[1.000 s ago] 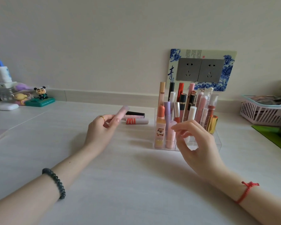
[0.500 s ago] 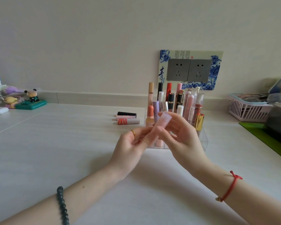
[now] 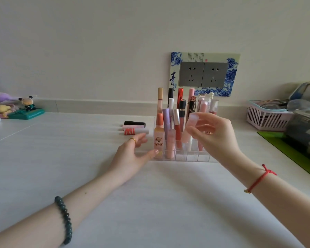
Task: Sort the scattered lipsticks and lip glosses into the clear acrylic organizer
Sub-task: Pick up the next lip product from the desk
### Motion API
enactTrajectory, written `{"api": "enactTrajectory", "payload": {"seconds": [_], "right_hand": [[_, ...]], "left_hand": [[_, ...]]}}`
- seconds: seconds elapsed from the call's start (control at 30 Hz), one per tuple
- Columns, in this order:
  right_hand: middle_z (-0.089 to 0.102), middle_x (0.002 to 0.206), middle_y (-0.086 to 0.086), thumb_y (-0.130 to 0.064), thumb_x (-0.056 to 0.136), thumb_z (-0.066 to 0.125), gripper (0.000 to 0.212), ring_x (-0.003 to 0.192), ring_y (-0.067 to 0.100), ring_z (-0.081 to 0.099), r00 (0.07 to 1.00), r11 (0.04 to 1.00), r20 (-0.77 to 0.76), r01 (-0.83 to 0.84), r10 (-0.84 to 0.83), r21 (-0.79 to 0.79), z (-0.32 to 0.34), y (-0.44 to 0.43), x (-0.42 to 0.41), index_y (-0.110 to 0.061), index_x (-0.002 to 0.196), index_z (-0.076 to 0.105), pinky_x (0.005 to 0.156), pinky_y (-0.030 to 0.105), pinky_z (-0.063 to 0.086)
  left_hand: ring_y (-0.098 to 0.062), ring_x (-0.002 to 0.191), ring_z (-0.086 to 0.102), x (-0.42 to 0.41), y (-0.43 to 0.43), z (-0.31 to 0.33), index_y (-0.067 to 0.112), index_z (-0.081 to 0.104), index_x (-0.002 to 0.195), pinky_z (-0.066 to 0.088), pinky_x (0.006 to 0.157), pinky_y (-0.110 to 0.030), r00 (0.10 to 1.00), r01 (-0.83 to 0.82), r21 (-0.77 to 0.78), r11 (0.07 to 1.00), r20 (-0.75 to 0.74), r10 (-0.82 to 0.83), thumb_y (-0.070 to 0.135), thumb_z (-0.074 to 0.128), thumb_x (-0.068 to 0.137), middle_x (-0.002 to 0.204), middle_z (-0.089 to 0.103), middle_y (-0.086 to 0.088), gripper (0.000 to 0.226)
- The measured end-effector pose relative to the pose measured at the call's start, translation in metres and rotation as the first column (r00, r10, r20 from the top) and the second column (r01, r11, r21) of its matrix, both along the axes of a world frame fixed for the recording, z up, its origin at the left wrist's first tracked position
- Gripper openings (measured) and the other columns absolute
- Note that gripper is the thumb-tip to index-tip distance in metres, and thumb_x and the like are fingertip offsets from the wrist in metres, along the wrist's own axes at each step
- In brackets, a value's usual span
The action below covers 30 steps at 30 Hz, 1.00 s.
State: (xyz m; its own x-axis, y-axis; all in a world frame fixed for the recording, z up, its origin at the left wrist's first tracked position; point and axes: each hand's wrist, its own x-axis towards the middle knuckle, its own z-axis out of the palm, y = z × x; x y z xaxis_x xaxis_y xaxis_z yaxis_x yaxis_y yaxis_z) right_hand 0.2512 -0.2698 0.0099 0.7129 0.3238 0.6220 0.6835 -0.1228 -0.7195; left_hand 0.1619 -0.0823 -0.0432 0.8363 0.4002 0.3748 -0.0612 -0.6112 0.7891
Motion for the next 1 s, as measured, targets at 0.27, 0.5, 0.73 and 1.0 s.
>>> {"api": "enactTrajectory", "payload": {"seconds": [0.27,0.5,0.73,1.0], "right_hand": [[0.064,0.074,-0.009,-0.01,0.072,0.074,0.035,0.068,-0.002,0.063,1.0,1.0,-0.01,0.004,-0.004,-0.007,-0.014,0.006,0.0,-0.028,0.097,0.057,0.06,0.007,0.049],[0.064,0.075,-0.012,-0.011,0.072,0.074,0.031,0.068,0.0,0.064,1.0,0.996,-0.005,0.012,-0.013,-0.09,-0.023,0.007,-0.001,-0.028,0.094,0.059,0.062,0.008,0.051],[0.067,0.078,-0.008,-0.01,0.075,0.072,0.024,0.072,0.004,0.065,1.0,0.993,0.021,0.007,-0.005,-0.114,-0.027,0.008,-0.001,-0.022,0.094,0.062,0.066,0.012,0.053],[0.067,0.079,-0.006,-0.012,0.078,0.07,0.023,0.073,0.005,0.065,1.0,0.994,0.011,-0.004,0.005,-0.105,-0.028,0.009,-0.001,-0.02,0.097,0.062,0.067,0.013,0.054]], "left_hand": [[-0.002,0.106,0.059,-0.001,-0.001,0.001,0.019,0.06,0.118,0.043,0.099,-0.031,0.992,0.063,0.068,0.996,-0.113,-0.055,0.032,0.066,0.081,0.11,0.067,0.008,0.04],[-0.004,0.109,0.058,0.0,0.001,0.0,0.017,0.059,0.119,0.042,0.1,-0.031,0.992,0.061,0.094,0.994,-0.112,-0.05,0.029,0.063,0.084,0.113,0.067,0.005,0.038],[-0.003,0.107,0.059,0.0,0.001,-0.001,0.018,0.06,0.118,0.043,0.096,-0.026,0.993,0.055,0.084,0.995,-0.106,-0.046,0.028,0.063,0.084,0.11,0.068,0.006,0.036],[-0.003,0.105,0.06,-0.001,0.001,-0.001,0.018,0.06,0.118,0.043,0.092,-0.022,0.994,0.056,0.08,0.995,-0.103,-0.048,0.027,0.062,0.084,0.11,0.068,0.006,0.035]]}}
